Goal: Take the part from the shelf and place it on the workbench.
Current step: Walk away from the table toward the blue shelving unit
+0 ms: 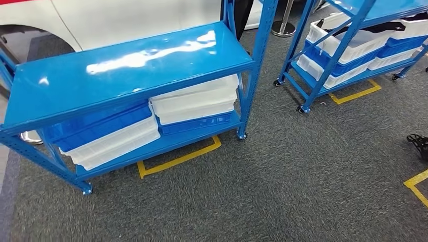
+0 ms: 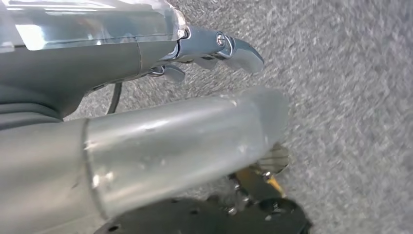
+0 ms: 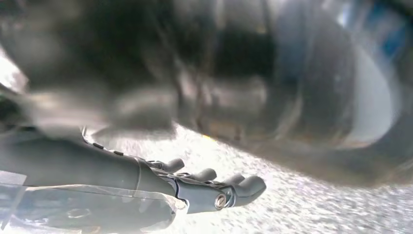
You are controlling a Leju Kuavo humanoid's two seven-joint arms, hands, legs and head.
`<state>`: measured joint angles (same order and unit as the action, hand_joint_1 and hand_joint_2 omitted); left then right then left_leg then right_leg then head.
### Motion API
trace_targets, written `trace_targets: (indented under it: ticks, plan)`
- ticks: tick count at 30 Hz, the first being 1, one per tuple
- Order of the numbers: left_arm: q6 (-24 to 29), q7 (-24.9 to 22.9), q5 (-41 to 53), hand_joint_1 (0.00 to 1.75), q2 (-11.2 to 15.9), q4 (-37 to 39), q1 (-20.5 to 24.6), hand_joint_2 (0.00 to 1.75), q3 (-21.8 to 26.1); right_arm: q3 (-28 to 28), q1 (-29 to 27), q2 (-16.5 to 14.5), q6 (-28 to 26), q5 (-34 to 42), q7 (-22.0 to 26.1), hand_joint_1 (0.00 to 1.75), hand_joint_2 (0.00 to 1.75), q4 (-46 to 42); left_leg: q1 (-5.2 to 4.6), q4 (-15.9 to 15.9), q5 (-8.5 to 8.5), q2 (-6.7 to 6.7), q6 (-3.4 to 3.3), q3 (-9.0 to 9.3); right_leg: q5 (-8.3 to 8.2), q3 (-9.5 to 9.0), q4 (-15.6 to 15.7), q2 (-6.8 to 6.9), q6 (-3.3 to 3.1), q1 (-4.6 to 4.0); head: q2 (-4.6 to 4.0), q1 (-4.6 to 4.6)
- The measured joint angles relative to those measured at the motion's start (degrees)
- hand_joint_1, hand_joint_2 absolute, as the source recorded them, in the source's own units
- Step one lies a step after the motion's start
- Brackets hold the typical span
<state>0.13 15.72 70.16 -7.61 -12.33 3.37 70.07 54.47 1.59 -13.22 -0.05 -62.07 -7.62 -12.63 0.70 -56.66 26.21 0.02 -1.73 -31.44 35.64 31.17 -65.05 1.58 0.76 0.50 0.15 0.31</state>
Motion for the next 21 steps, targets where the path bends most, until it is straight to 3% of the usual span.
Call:
trace_targets:
  ticks: [2, 3, 4, 5, 7, 9, 11, 12, 14, 15, 16, 18, 19, 21]
  plan:
    - [0.01, 0.0, 0.0, 0.0, 0.0, 0.0, 0.09, 0.0, 0.0, 0.01, 0.05, 0.02, 0.0, -0.05, 0.25, 0.0, 0.0, 0.0, -0.02, -0.03, -0.06, -1.34, -0.16, -0.05, 2.7, 3.79, -7.32, -1.12, 0.23, 0.09, 0.0, 0.0]
    - [0.01, -0.01, 0.01, 0.0, -0.01, 0.0, 0.06, 0.0, 0.01, 0.02, 0.1, 0.03, -0.02, -0.09, 0.36, 0.0, 0.0, 0.0, -0.03, -0.06, -0.05, -2.1, -0.16, 0.02, 2.52, 4.67, -8.85, -1.22, 0.3, 0.11, 0.0, 0.0]
    - [0.01, -0.02, 0.02, 0.0, -0.02, 0.0, 0.03, 0.0, 0.01, 0.02, 0.16, 0.03, -0.05, -0.13, 0.42, 0.0, 0.0, 0.0, -0.02, -0.12, -0.02, -2.95, -0.12, 0.13, 1.1, 4.43, -8.06, -1.35, 0.31, 0.17, 0.0, 0.0]
    - [0.01, -0.02, 0.04, 0.0, -0.06, 0.0, 0.01, 0.0, 0.02, 0.02, 0.2, 0.04, -0.09, -0.16, 0.4, 0.0, 0.0, 0.0, 0.01, -0.25, 0.04, -3.83, -0.03, 0.22, -1.21, 3.18, -5.07, -1.68, 0.28, 0.27, 0.0, 0.0]
    - [0.02, -0.02, 0.08, 0.0, -0.16, 0.0, 0.07, 0.0, 0.02, 0.04, 0.15, 0.07, -0.14, -0.24, 0.3, 0.0, 0.0, 0.02, 0.01, -0.79, 0.22, -5.55, 0.38, -0.05, -4.8, 0.11, 2.4, -4.65, 0.02, 0.64, 0.0, 0.0]
    - [0.05, -0.02, 0.09, 0.0, -0.21, 0.0, 0.16, 0.0, 0.02, 0.09, 0.08, 0.1, -0.15, -0.32, 0.15, 0.0, 0.0, 0.05, 0.04, -1.23, 0.21, -6.99, 1.1, -0.84, -5.47, -0.96, 5.69, -7.29, -0.36, 0.76, 0.0, -0.03]
    - [0.14, -0.02, 0.09, 0.0, -0.2, 0.0, 0.0, 0.0, 0.05, 0.14, 0.09, 0.09, -0.15, -0.37, 0.03, 0.0, 0.0, 0.07, 0.25, -1.19, -0.05, -8.34, 1.95, -1.42, -5.5, -0.83, 5.91, -6.67, -0.96, 0.63, 0.0, -0.06]
    - [0.2, -0.03, 0.11, 0.0, -0.19, 0.0, -0.12, 0.0, 0.09, 0.15, 0.1, 0.08, -0.15, -0.4, -0.02, 0.0, 0.0, 0.07, 0.29, -1.42, 0.05, -7.92, 2.28, -1.62, -5.63, -0.97, 6.19, -5.89, -1.39, 0.64, 0.0, -0.05]
    - [0.33, -0.05, 0.14, 0.0, -0.16, 0.0, -0.13, 0.0, 0.14, 0.19, -0.03, 0.03, -0.14, -0.43, -0.08, 0.0, 0.0, 0.07, 0.18, -4.49, 1.9, -4.95, 2.72, -3.11, -5.86, -1.31, 6.77, -4.06, -2.22, 0.75, 0.0, -0.14]
    - [0.39, -0.05, 0.16, 0.0, -0.16, 0.0, -0.01, 0.0, 0.15, 0.22, -0.17, 0.04, -0.14, -0.44, -0.1, 0.0, 0.0, 0.07, 0.13, -7.68, 3.63, -2.85, 2.84, -4.59, -5.84, -1.42, 6.86, -3.02, -2.48, 0.59, 0.0, -0.17]
    - [0.43, -0.05, 0.17, 0.0, -0.2, 0.0, 0.13, 0.0, 0.14, 0.27, -0.31, 0.04, -0.13, -0.45, -0.1, 0.0, 0.0, 0.07, 0.13, -11.52, 5.49, -1.55, 2.98, -6.47, -5.76, -1.44, 6.87, -1.96, -2.69, 0.43, 0.0, -0.21]
    - [0.48, -0.03, 0.19, 0.0, -0.3, 0.0, 0.16, 0.0, 0.13, 0.37, -0.51, 0.09, -0.11, -0.5, -0.11, 0.0, 0.0, 0.07, 0.25, -16.95, 7.2, -0.54, 3.18, -9.02, -5.52, -1.48, 6.8, 0.07, -2.89, 0.14, 0.0, -0.21]
    - [0.49, -0.02, 0.2, 0.0, -0.34, 0.0, 0.05, 0.0, 0.14, 0.39, -0.55, 0.1, -0.11, -0.54, -0.11, 0.0, 0.0, 0.07, 0.28, -16.84, 6.5, -0.32, 3.16, -8.84, -5.37, -1.59, 6.77, 0.93, -2.92, 0.05, 0.0, -0.21]
    - [0.49, 0.02, 0.2, 0.0, -0.35, 0.0, -0.13, 0.0, 0.15, 0.43, -0.59, 0.13, -0.11, -0.6, -0.14, 0.0, 0.0, 0.07, 0.17, -10.7, 2.89, 0.78, 2.73, -5.4, -5.01, -2.05, 6.75, 2.34, -2.79, -0.08, 0.0, -0.22]
